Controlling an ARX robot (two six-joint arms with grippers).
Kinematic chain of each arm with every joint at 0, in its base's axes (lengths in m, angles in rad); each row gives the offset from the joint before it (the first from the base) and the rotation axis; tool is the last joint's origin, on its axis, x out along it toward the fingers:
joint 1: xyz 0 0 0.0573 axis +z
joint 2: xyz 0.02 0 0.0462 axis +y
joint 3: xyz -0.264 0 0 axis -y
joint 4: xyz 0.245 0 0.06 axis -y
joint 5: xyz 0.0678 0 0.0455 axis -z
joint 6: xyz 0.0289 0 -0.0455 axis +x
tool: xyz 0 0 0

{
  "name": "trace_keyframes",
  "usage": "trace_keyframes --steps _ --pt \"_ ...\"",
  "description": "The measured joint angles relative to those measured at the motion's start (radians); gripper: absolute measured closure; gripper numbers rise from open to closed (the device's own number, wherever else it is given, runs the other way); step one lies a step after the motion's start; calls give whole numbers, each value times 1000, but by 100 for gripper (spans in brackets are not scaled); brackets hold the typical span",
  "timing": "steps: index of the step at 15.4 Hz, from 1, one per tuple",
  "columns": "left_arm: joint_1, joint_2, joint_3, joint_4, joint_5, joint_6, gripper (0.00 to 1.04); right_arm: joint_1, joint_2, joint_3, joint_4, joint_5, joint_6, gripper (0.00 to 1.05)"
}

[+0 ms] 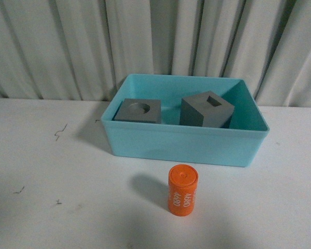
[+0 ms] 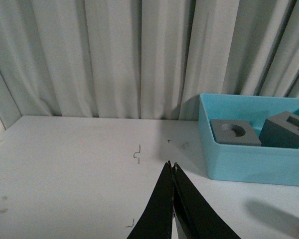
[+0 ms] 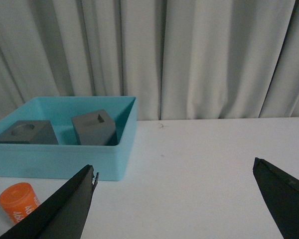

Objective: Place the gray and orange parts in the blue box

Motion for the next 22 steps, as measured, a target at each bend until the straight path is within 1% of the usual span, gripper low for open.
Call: trace_keyframes --steps 2,7,9,11,12,13,16,17,18,22 --pt "0 -70 0 -58 0 0 103 0 0 0 1 0 0 6" --pt "0 -102 0 -96 0 0 103 0 0 0 1 0 0 6" --pt "0 -206 0 -199 0 0 103 0 0 0 0 0 0 6" --pt "0 -239 0 -233 0 0 103 0 0 0 0 0 0 6" --pt "0 -336 0 -388 4 0 103 0 0 0 0 0 0 6" --pt "0 -396 0 -404 -1 0 103 0 0 0 0 0 0 6" --pt "0 -399 0 -407 0 0 103 0 0 0 1 0 0 6" --pt "0 -399 0 -399 -1 0 100 0 0 0 0 0 0 6" --pt "0 -399 0 -402 -1 0 86 0 0 0 1 0 0 6" --pt "0 -399 0 -402 -1 0 39 0 0 0 0 0 0 6"
